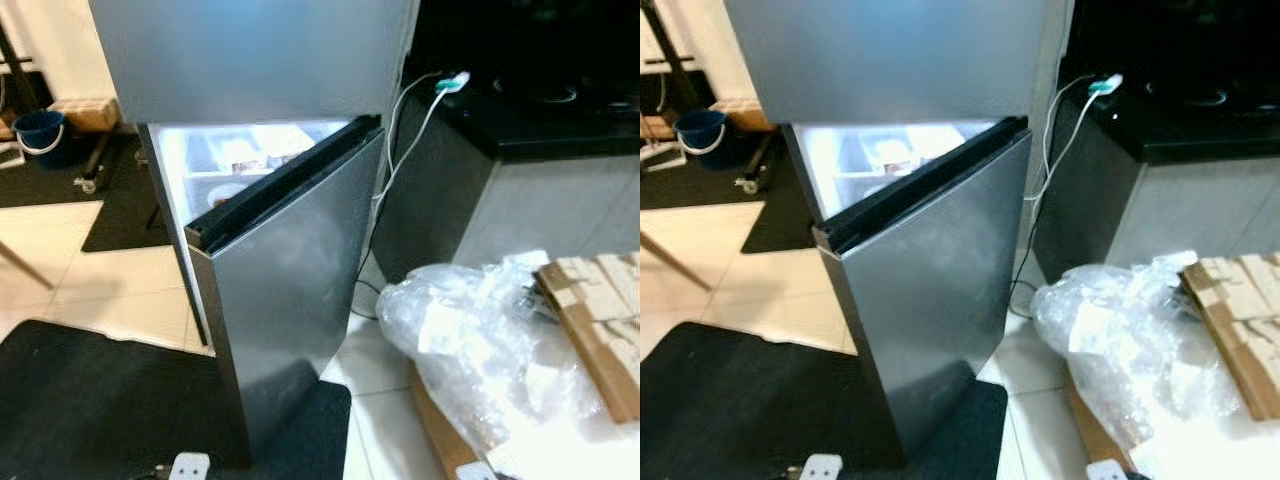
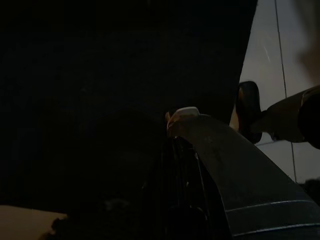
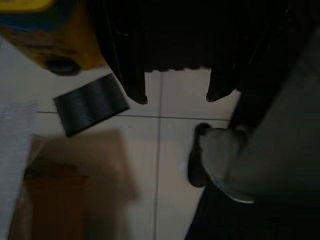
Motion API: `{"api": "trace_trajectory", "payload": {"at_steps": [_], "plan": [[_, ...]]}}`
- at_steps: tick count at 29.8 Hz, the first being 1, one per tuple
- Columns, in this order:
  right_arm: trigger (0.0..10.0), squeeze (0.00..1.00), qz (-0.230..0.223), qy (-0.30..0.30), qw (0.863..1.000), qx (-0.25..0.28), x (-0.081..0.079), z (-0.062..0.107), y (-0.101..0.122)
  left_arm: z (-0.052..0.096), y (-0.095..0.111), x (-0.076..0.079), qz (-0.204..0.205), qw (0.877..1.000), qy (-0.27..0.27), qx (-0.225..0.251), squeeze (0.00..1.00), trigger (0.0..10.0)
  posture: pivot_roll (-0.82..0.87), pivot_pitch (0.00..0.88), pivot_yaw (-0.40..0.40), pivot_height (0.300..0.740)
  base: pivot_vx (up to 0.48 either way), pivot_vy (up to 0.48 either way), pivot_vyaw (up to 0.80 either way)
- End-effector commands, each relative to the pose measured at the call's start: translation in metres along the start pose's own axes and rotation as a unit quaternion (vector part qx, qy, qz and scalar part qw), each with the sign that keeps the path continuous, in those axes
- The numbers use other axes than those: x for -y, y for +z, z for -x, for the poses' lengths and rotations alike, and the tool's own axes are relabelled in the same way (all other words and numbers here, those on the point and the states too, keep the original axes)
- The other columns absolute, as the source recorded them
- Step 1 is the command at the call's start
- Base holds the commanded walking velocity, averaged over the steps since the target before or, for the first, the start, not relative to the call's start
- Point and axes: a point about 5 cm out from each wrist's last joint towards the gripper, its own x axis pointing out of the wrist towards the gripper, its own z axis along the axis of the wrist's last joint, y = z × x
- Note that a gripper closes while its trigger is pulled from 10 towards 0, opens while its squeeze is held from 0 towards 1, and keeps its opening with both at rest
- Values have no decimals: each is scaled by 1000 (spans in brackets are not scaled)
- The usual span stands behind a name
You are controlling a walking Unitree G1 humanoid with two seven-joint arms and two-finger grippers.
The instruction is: Restocking fridge
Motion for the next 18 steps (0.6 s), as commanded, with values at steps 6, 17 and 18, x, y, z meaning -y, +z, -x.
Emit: {"api": "trace_trajectory", "payload": {"at_steps": [6,17,18], "plan": [[10000,0,5,3,1000,14,1,-1,8,2,-13,2,-7,1000,-5,-28,0,10000,-66,0,-16,740,0,0,794],[10000,0,6,1,1000,15,4,0,9,2,-13,4,-8,1000,-8,-29,0,10000,-64,0,-20,740,0,0,794],[10000,0,6,1,1000,16,4,0,9,2,-13,4,-8,1000,-8,-29,0,10000,-64,0,-19,740,0,0,794]]}}
